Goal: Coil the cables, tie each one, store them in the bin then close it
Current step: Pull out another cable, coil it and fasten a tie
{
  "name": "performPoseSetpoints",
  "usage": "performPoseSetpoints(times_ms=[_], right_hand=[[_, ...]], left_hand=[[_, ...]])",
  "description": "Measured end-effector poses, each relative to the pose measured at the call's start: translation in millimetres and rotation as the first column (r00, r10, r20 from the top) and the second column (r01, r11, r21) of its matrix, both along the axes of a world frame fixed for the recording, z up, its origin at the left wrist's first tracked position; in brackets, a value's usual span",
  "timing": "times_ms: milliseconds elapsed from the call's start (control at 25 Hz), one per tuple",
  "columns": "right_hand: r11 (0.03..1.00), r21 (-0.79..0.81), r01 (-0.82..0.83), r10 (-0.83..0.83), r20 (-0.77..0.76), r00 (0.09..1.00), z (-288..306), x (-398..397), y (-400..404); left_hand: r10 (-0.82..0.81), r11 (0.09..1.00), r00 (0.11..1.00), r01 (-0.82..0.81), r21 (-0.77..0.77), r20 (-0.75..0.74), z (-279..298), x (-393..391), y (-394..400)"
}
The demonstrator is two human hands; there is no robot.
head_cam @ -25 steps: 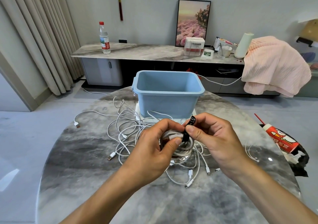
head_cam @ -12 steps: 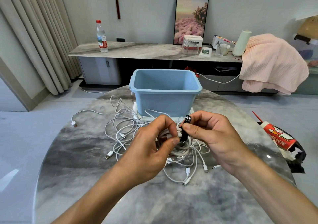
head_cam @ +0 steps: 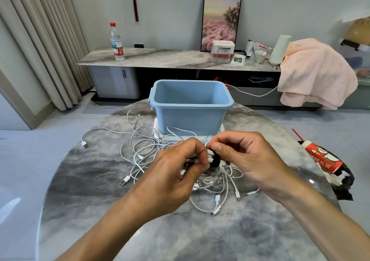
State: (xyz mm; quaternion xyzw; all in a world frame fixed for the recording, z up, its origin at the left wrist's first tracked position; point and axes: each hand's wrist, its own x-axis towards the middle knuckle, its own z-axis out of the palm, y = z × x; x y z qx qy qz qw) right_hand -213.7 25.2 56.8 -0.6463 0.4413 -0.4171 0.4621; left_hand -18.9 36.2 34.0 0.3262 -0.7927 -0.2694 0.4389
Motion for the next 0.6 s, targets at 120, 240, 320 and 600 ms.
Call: performPoseSetpoints(times_ms=[120, 240, 320, 600], right_hand=[[1.000, 0.001, 0.000, 0.000, 0.024, 1.000, 1.3, 0.7, 1.0], [0.999, 0.042, -0.012, 0.009, 0.072, 0.997, 1.5, 0.9, 2.4], [0.996, 0.080, -0.036, 0.030, 0.077, 0.997, -0.6, 2.0, 1.9], [0.987, 0.157, -0.032, -0.010, 0.255, 0.967, -3.2, 4.1, 4.5]], left_hand=[[0.014, 1.000, 1.000, -0.014, 0.009, -0.003, 2.2, -0.6, 0.0], [0.041, 0.999, 0.999, -0.040, -0.033, 0.021, 0.2, 2.4, -2.6], [0.069, 0.992, 0.994, -0.059, -0.108, 0.085, -1.9, 5.0, -5.5], [0.099, 0.974, 0.995, -0.093, -0.209, 0.016, -0.7, 3.1, -9.6]])
